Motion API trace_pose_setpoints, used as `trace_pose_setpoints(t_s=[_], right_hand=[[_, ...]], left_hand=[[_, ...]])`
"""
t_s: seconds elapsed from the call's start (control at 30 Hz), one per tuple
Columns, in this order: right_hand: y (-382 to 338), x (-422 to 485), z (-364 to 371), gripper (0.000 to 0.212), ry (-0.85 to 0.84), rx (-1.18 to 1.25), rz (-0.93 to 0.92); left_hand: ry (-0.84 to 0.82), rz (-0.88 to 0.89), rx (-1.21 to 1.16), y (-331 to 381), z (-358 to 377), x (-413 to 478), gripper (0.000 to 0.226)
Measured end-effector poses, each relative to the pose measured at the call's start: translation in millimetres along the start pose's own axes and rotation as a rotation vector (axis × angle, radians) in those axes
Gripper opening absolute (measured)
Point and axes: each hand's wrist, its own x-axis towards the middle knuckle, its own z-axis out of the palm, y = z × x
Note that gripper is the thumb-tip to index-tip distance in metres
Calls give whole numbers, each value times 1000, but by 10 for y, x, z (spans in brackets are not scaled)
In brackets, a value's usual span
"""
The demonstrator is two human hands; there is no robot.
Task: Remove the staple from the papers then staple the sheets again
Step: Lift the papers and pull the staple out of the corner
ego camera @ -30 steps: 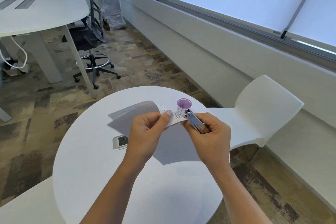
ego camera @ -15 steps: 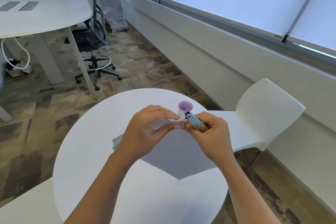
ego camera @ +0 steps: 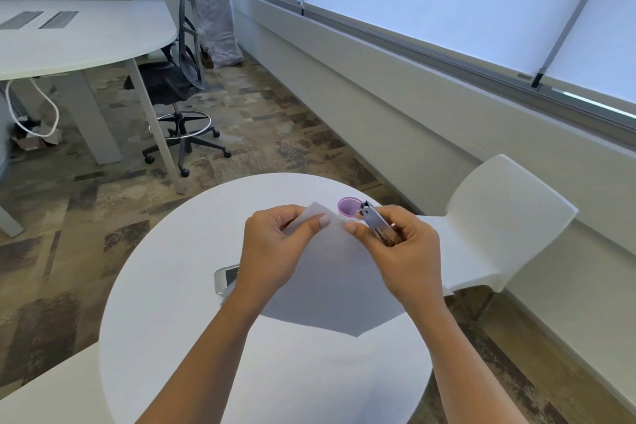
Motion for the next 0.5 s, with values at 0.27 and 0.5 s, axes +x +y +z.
trace_pose_setpoints(t_s=[0.27,0.5], right_hand=[[-34,-191,104,43,10,125,-104],[-8,-255,132,23,11,27,-189]], left_hand=[[22,-298,-210,41,60,-63,29],[-6,-461,-317,90,75,-79,27]])
